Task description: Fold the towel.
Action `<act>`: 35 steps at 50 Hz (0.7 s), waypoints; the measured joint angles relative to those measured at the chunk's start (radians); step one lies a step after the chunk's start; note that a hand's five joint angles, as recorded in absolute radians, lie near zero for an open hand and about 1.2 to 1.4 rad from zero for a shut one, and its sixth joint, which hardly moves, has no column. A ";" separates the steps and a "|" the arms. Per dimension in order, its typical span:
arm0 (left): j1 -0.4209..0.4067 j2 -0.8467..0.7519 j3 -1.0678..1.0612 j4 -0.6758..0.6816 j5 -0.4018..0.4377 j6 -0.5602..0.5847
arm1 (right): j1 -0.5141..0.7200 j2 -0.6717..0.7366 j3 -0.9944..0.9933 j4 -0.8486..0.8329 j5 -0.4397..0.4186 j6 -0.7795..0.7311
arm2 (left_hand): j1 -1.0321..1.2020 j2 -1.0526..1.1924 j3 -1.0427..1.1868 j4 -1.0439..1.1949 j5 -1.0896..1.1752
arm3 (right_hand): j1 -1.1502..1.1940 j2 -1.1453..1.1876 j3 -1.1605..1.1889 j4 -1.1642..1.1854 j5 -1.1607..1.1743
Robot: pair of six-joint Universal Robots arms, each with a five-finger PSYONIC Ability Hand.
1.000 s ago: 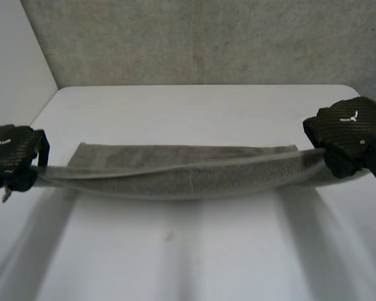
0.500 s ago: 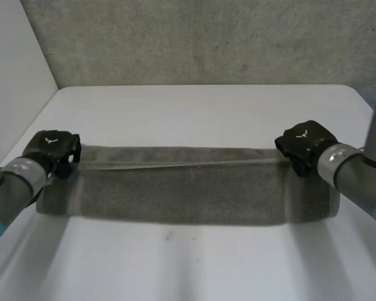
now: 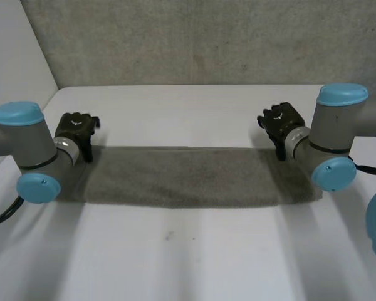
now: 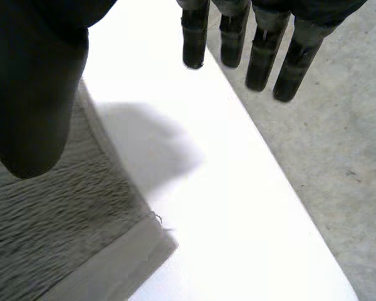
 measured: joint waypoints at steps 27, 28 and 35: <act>0.020 0.410 -0.297 0.013 0.010 -0.165 | -0.005 -0.490 0.462 0.004 0.105 0.021 | -0.185 -0.193 -0.228 -0.222 -0.154 | -0.036 -0.018 -0.028 -0.017 -0.006; 0.026 0.428 -0.323 0.013 0.012 -0.183 | -0.005 -0.512 0.505 0.003 0.103 0.029 | -0.185 -0.193 -0.228 -0.222 -0.154 | -0.036 -0.018 -0.028 -0.017 -0.006; 0.045 0.509 -0.466 0.015 0.016 -0.292 | -0.030 -0.583 0.718 -0.008 0.043 0.109 | -0.185 -0.193 -0.228 -0.222 -0.154 | -0.002 -0.016 -0.012 -0.009 0.036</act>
